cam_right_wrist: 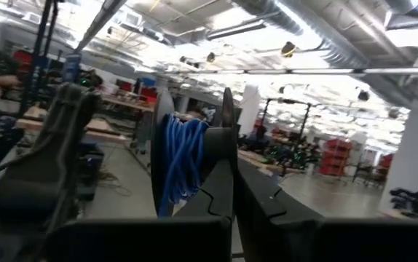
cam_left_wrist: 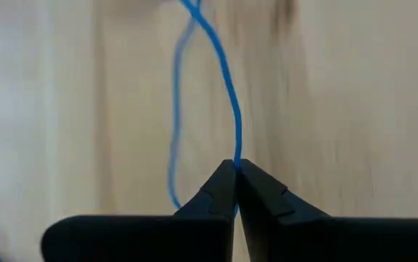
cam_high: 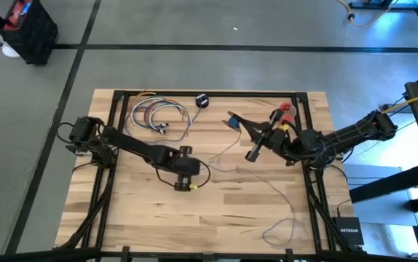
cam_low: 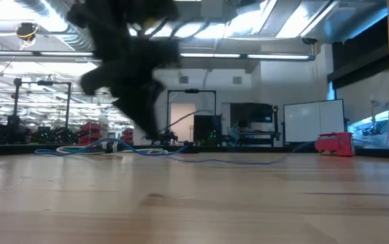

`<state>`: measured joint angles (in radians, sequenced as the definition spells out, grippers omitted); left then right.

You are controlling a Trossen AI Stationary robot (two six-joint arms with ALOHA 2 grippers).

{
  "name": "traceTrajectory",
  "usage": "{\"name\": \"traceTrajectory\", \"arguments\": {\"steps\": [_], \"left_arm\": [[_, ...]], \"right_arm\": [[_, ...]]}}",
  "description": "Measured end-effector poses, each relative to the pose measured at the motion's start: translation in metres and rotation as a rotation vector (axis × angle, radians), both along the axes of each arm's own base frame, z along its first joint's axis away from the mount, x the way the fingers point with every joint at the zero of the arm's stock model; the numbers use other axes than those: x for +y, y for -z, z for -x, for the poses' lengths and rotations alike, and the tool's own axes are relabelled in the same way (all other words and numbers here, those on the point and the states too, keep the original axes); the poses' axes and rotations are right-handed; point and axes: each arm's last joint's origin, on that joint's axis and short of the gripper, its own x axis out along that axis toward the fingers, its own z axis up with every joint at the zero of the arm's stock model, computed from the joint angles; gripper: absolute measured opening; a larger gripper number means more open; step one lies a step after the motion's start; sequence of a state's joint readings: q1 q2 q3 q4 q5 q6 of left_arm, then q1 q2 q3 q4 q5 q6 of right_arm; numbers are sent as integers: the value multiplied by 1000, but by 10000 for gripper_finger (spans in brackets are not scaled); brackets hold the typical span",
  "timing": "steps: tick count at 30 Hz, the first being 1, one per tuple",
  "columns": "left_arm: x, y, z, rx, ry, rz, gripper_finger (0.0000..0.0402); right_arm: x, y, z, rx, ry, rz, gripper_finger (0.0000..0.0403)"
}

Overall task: Coil cords
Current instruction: Coil the blue wire onto the black spool

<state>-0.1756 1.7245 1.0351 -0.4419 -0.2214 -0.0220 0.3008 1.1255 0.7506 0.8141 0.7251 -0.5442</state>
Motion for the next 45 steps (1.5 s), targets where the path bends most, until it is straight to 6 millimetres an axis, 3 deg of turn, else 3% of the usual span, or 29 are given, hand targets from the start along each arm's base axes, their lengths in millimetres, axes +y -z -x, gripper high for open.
{"name": "traceTrajectory", "arguments": {"steps": [4, 11, 30, 45], "left_arm": [[-1, 27, 21, 92, -79, 20, 2], [-5, 51, 46, 117, -169, 39, 4], [-6, 54, 47, 107, -144, 43, 5], [-6, 54, 47, 106, -126, 24, 19]], "right_arm": [[-2, -6, 5, -29, 33, 28, 5], [-8, -19, 20, -70, 104, 17, 5], [-27, -88, 77, -131, 297, 64, 5], [-34, -145, 97, -155, 343, 101, 5]]}}
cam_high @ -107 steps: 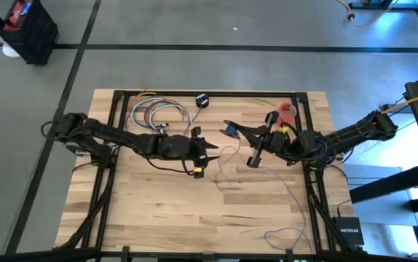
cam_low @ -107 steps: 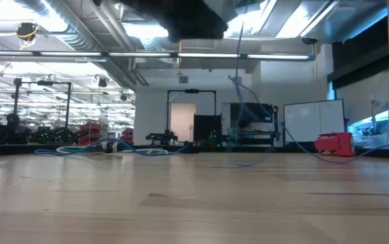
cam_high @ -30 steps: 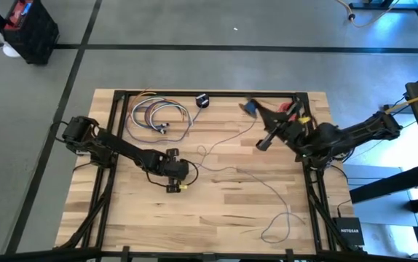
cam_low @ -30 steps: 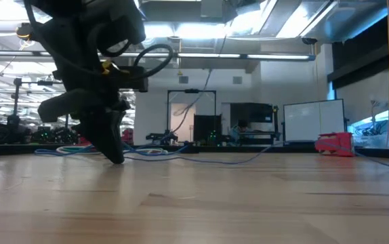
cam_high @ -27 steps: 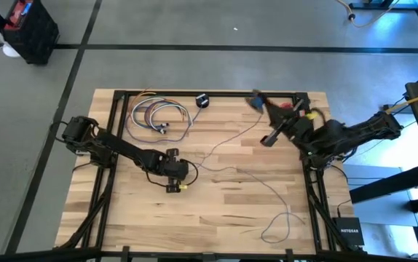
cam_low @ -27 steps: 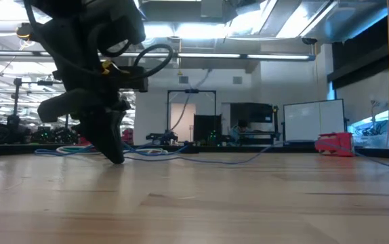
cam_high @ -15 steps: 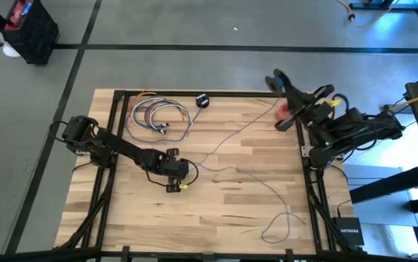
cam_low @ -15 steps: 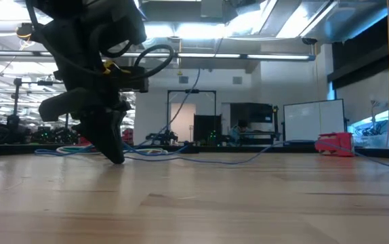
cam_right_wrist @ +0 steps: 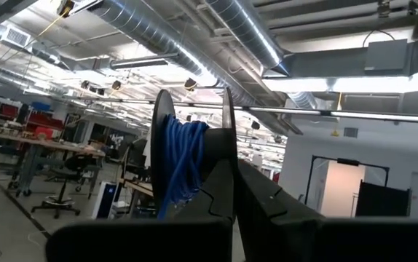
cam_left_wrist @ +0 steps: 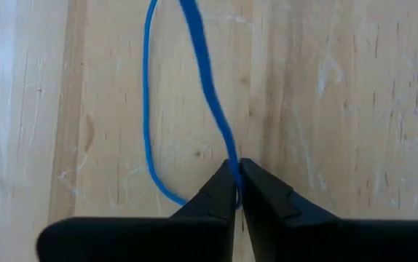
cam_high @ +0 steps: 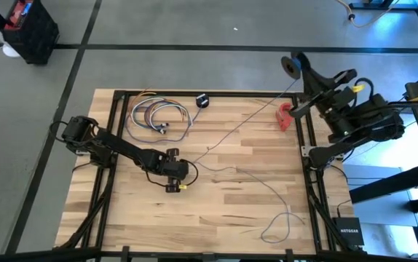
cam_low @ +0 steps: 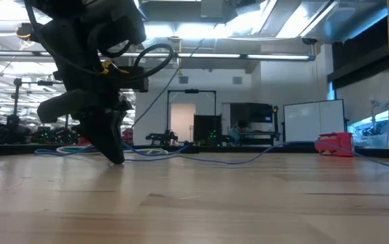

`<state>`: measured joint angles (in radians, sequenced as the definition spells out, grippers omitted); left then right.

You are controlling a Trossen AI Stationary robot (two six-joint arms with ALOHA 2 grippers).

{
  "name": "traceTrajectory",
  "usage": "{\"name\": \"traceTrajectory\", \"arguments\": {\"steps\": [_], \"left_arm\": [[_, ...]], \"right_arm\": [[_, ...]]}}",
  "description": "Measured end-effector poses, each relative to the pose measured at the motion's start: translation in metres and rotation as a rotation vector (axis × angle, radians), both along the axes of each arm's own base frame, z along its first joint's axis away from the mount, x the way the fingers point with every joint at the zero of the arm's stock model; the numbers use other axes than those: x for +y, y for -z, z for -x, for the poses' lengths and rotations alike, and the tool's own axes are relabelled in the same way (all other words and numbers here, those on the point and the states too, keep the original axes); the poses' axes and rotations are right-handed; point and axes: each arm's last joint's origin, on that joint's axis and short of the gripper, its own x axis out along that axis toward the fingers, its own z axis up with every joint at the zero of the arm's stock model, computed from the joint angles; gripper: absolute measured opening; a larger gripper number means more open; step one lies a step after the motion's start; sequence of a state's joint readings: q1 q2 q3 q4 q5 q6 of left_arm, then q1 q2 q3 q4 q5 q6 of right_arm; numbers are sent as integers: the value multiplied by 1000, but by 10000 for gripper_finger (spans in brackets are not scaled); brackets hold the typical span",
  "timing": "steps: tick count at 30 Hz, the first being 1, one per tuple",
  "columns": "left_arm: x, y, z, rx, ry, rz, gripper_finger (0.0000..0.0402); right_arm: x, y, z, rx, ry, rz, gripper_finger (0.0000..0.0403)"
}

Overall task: Coil cords
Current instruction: Coil the blue wire onto the black spool

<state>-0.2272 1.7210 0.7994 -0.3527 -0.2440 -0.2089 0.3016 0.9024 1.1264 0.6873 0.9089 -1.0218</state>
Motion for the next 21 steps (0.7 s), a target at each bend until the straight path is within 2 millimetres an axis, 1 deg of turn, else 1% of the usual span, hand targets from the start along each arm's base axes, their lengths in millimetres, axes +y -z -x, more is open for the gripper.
{"name": "traceTrajectory", "arguments": {"steps": [11, 18, 21], "left_arm": [[0, 0, 0, -1, -2, -3, 19], [1, 0, 0, -5, -5, -24, 21], [1, 0, 0, -10, -16, -41, 40]], "right_arm": [[-6, -27, 18, -86, 1, -26, 5], [-7, -34, 22, -83, 2, -24, 5], [-7, -35, 22, -82, -3, -19, 5]]}}
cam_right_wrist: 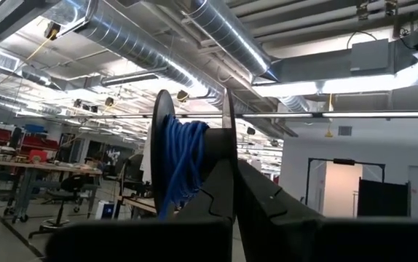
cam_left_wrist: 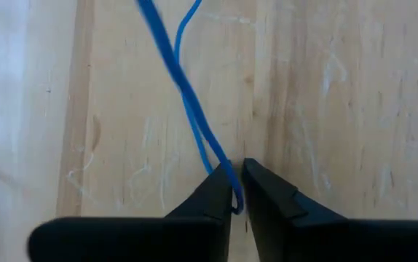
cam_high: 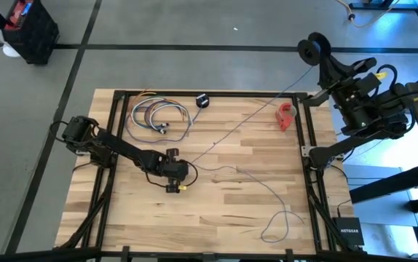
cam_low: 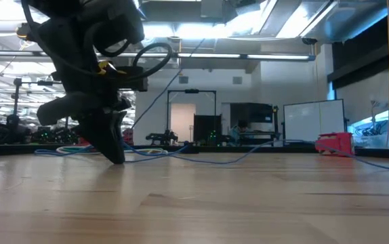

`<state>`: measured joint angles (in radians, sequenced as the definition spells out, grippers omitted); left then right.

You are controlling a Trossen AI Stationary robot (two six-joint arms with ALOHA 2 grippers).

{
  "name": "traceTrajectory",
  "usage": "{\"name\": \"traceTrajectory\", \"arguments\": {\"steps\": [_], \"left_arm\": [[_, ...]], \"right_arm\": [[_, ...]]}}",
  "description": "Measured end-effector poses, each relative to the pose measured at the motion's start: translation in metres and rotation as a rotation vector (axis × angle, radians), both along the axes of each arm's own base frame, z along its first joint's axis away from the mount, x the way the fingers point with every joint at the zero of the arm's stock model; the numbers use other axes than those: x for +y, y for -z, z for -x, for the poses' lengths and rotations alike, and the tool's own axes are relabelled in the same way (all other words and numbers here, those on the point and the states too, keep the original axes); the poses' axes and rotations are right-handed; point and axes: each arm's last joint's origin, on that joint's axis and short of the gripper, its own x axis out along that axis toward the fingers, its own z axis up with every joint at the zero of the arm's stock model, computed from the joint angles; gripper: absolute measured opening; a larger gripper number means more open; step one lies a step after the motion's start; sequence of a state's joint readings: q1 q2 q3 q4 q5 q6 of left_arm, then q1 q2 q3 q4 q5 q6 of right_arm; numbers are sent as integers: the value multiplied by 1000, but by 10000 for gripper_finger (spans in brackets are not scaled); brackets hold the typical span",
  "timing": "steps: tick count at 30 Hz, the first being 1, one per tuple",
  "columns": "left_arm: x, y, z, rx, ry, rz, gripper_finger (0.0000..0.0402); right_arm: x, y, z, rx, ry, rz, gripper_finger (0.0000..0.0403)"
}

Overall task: Coil cords
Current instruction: Coil the blue wire onto the black spool

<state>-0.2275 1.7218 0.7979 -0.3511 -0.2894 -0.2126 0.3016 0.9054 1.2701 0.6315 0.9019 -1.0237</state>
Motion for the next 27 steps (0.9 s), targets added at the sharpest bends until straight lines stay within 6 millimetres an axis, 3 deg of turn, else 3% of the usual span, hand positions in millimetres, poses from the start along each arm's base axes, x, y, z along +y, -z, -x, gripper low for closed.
{"name": "traceTrajectory", "arguments": {"steps": [7, 10, 13, 17, 23, 27], "left_arm": [[2, -4, 0, 0, -38, -14, 130], [1, -21, -1, -4, -36, -5, 153], [-2, -42, 6, 5, -22, 3, 160], [-6, -86, 6, -190, -21, 16, 154], [-5, -109, 24, -250, -59, 48, 146], [-4, -107, 31, -191, -79, 39, 147]], "right_arm": [[1, 2, -5, 31, 1, 4, 5], [2, 4, -8, 66, 0, 15, 5], [6, 9, -18, 132, 2, 32, 5], [10, 17, -33, 202, -15, 19, 5], [15, 28, -50, 269, -66, -8, 5], [19, 37, -61, 324, -96, -20, 5]]}}
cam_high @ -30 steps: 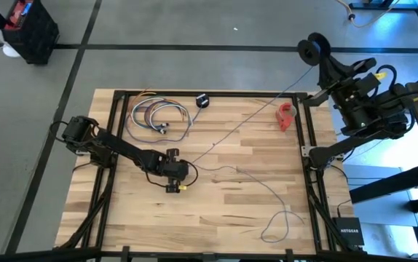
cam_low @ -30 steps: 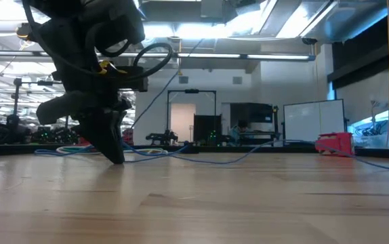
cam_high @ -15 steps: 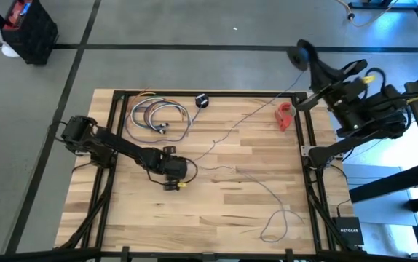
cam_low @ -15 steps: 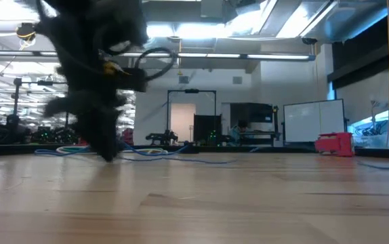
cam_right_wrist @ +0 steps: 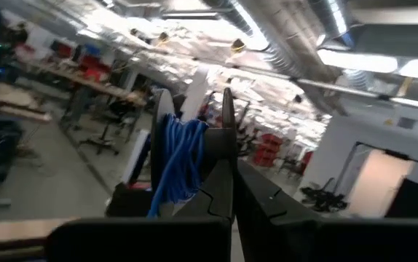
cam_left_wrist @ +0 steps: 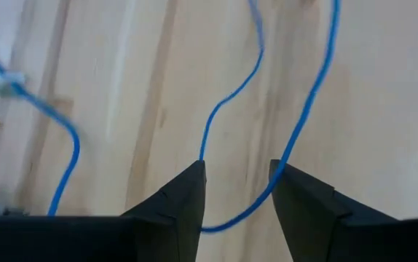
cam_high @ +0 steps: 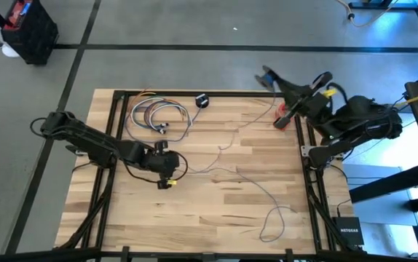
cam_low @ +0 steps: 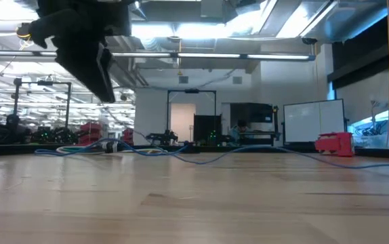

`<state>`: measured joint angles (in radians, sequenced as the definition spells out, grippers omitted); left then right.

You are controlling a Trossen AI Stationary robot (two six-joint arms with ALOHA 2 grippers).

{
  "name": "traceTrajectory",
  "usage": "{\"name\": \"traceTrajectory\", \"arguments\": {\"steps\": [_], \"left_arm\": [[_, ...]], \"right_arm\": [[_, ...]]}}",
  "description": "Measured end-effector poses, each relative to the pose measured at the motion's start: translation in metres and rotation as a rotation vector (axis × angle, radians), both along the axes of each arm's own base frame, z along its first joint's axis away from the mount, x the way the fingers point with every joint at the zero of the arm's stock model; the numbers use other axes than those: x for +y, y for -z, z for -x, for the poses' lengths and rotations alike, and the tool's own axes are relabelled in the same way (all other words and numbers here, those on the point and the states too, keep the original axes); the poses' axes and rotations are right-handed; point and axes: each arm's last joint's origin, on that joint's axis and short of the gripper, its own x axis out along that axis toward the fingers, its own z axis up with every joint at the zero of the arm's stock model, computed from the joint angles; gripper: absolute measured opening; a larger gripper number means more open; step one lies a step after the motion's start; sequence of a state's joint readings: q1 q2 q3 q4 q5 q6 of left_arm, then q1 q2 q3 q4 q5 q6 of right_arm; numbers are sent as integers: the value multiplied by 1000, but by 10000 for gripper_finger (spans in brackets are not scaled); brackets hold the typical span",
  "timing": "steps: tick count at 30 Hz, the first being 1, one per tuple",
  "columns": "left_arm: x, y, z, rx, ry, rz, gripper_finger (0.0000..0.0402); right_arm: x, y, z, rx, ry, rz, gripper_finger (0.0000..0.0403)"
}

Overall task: Coil cords
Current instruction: Coil the blue wire onto the black spool

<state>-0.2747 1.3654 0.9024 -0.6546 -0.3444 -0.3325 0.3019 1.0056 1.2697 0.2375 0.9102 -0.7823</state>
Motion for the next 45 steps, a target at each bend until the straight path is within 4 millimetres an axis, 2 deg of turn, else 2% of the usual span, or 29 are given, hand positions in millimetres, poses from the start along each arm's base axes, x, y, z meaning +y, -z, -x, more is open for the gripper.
{"name": "traceTrajectory", "arguments": {"steps": [3, 5, 10, 13, 16, 20, 24, 28, 32, 36, 41, 45], "left_arm": [[1, 1, 3, 19, -30, 4, 147], [2, 10, 3, 26, -79, 34, 145], [7, 24, 10, 203, -117, 182, 144], [6, 25, 14, 243, -151, 195, 144], [6, 24, 13, 238, -94, 165, 144], [0, 16, -4, 31, 16, 62, 143], [-9, 1, -26, -213, 165, 113, 143], [-5, -3, -31, -249, 210, 262, 148], [1, 0, -30, -214, 180, 273, 170], [11, -3, -34, -265, 155, 191, 183], [14, -24, -50, -520, 204, -6, 178], [13, -47, -60, -758, 279, -118, 173]], "right_arm": [[2, 6, -6, 30, -22, -19, 5], [3, 8, -8, 43, -31, -24, 5], [4, 10, -11, 35, -43, -42, 5], [5, 11, -14, 44, -43, -40, 5], [6, 13, -18, 56, -42, -37, 5], [7, 15, -23, 68, -51, -29, 5], [9, 17, -27, 77, -64, -22, 5], [9, 18, -29, 83, -55, -25, 5], [10, 20, -30, 85, -91, -38, 5], [13, 26, -34, 119, -152, -36, 5], [18, 37, -39, 186, -334, -65, 5], [20, 49, -43, 205, -366, -85, 5]]}}
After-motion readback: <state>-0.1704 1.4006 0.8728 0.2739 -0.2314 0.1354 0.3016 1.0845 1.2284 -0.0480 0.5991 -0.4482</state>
